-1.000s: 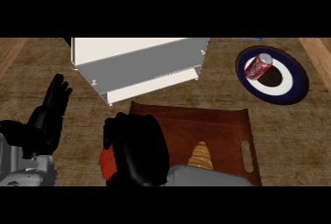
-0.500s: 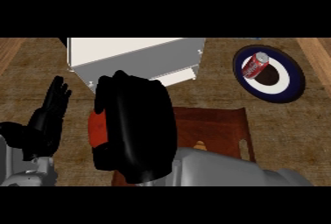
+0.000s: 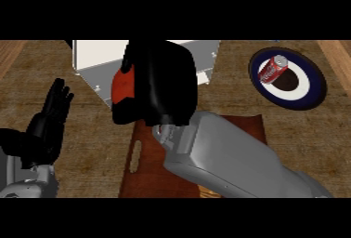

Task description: Pick the bell pepper from the tray and place it in the tiered shelf

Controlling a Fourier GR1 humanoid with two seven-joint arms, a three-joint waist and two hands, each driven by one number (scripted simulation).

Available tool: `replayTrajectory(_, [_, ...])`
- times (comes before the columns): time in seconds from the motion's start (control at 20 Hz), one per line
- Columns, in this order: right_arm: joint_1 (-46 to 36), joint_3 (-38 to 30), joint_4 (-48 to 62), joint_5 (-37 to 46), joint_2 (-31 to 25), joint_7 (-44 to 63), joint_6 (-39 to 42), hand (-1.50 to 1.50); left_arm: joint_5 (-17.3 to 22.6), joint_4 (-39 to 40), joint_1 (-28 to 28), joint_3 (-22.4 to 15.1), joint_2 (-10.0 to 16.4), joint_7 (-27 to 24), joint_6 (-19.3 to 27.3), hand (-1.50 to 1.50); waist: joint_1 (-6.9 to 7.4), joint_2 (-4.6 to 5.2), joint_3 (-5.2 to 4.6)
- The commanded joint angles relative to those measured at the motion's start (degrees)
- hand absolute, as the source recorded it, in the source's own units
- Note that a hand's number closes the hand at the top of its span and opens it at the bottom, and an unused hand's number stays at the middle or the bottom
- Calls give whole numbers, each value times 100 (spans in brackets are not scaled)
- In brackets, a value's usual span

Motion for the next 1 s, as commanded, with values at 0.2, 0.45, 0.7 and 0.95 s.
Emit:
replayTrajectory(0.2, [152, -464, 1242, 26, 44, -635, -935, 150, -6, -479, 73, 13, 93, 390, -100, 0, 46, 10, 5])
replayTrajectory(0.45, [-286, -425, 2502, -236, 45, -1267, -1904, 150, -167, -410, 116, -216, -245, 200, 46, 0, 117, 28, 3])
replayTrajectory(0.7, [-1042, -931, 3462, -721, 45, -1917, -1911, 150, 104, 74, -100, 147, 21, 33, -339, 0, 124, 42, 0])
replayTrajectory(0.95, [-873, -577, 4336, -1117, 45, -2459, -2820, 150, -55, -378, 26, -9, -86, 230, -197, 0, 212, 53, 2])
